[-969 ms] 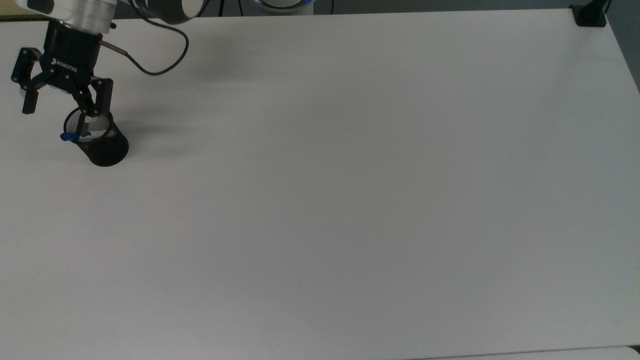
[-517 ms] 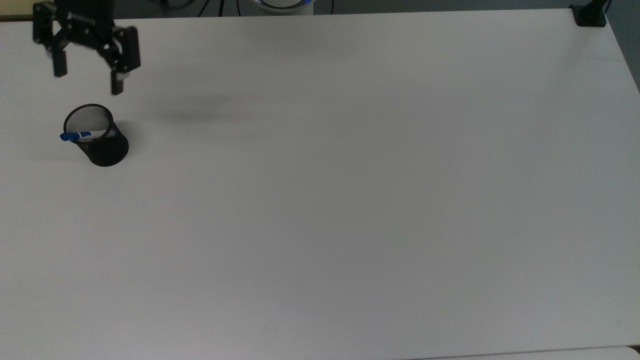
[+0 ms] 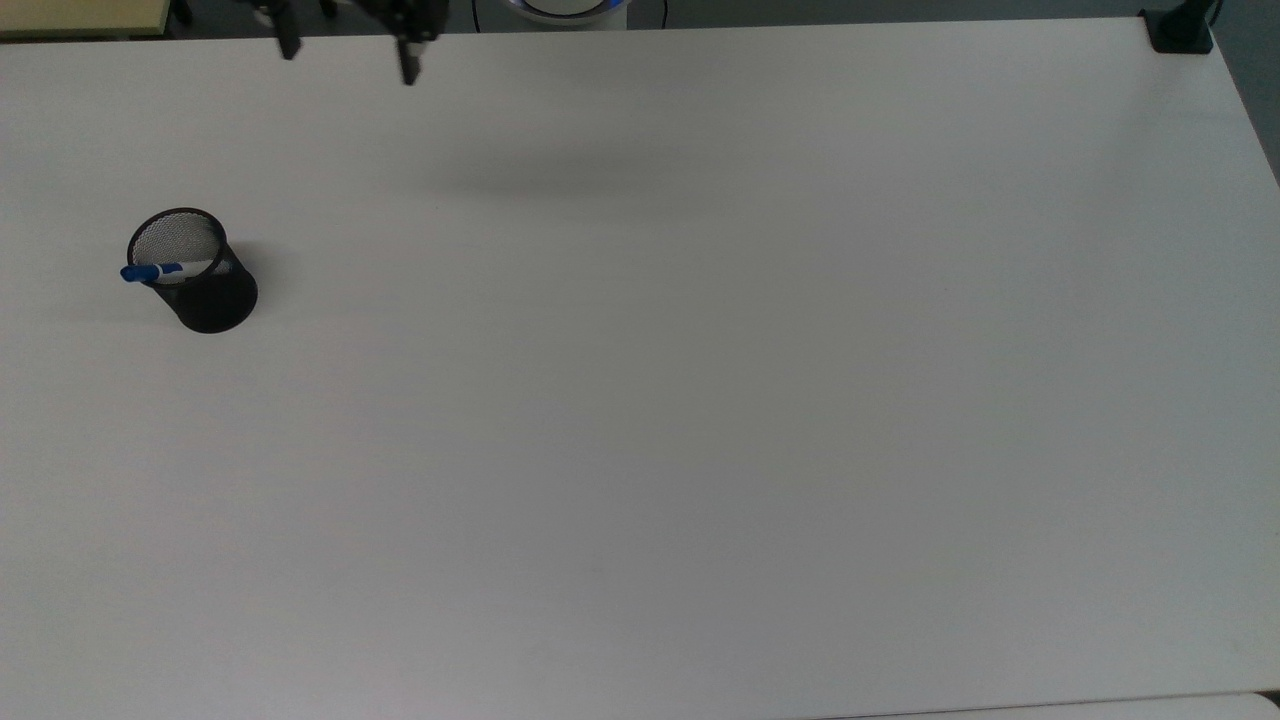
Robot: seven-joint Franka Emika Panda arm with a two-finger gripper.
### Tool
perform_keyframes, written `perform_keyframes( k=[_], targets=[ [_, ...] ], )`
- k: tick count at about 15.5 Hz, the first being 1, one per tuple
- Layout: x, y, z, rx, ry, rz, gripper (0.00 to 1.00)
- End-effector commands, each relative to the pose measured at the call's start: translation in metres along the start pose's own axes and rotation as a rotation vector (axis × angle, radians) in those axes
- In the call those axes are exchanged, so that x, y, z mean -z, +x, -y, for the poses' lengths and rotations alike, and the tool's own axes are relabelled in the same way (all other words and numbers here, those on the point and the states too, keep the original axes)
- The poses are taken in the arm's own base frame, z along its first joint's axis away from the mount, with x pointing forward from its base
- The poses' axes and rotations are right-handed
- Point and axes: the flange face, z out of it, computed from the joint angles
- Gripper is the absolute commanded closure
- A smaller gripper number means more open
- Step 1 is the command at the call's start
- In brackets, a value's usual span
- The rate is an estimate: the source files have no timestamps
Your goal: Insert the marker
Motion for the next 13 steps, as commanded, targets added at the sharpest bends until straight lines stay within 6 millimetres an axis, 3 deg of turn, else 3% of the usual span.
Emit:
perform_keyframes(
  k=[1, 4, 6, 13],
  targets=[
    [-0.010, -0.013, 0.034, 0.044, 0.013, 0.118, 0.00],
    [-0.024, -0.005, 0.042, 0.071, 0.002, 0.120, 0.00],
    [-0.023, 0.004, 0.040, 0.085, 0.002, 0.084, 0.00],
    [-0.025, 0.005, 0.041, 0.099, 0.002, 0.090, 0.00]
  ],
)
